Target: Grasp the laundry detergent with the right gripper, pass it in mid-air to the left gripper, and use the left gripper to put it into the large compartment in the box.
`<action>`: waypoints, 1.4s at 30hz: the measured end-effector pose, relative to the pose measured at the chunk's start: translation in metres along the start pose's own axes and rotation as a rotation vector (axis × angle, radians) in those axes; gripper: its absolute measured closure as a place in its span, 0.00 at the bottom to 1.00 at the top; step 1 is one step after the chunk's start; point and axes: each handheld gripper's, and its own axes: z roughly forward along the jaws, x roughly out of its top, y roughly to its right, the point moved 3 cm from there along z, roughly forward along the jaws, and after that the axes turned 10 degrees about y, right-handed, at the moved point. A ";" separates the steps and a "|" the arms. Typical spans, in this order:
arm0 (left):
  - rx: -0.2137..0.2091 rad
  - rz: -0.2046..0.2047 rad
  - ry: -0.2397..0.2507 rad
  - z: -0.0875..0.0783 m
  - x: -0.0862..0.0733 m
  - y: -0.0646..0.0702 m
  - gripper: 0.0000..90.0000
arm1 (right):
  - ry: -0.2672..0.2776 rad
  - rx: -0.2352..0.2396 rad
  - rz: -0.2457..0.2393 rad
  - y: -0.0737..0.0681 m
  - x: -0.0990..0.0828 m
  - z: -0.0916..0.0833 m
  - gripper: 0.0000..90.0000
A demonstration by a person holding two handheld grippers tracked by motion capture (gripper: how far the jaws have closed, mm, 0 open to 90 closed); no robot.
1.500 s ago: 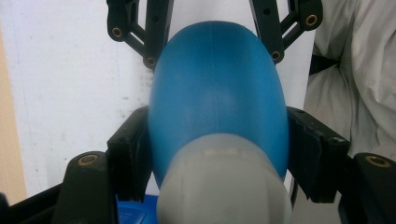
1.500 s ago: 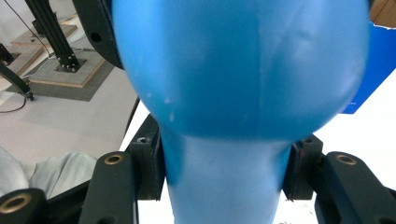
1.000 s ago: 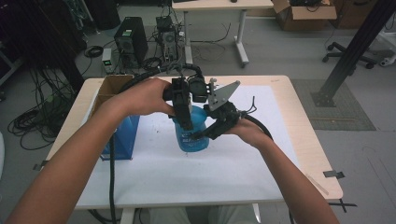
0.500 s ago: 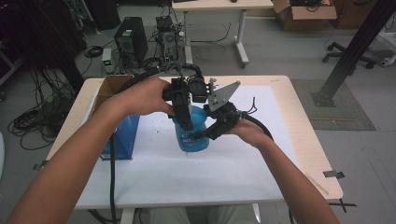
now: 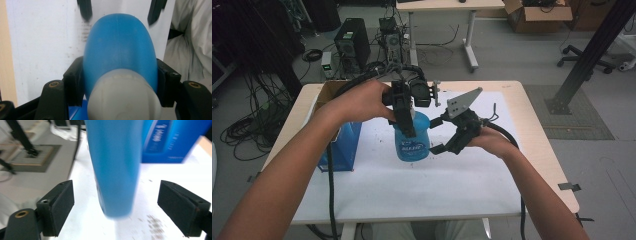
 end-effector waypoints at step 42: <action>0.286 -0.617 -0.022 -0.081 -0.030 -0.060 0.42 | -0.400 -0.350 -0.001 -0.015 -0.026 -0.152 0.07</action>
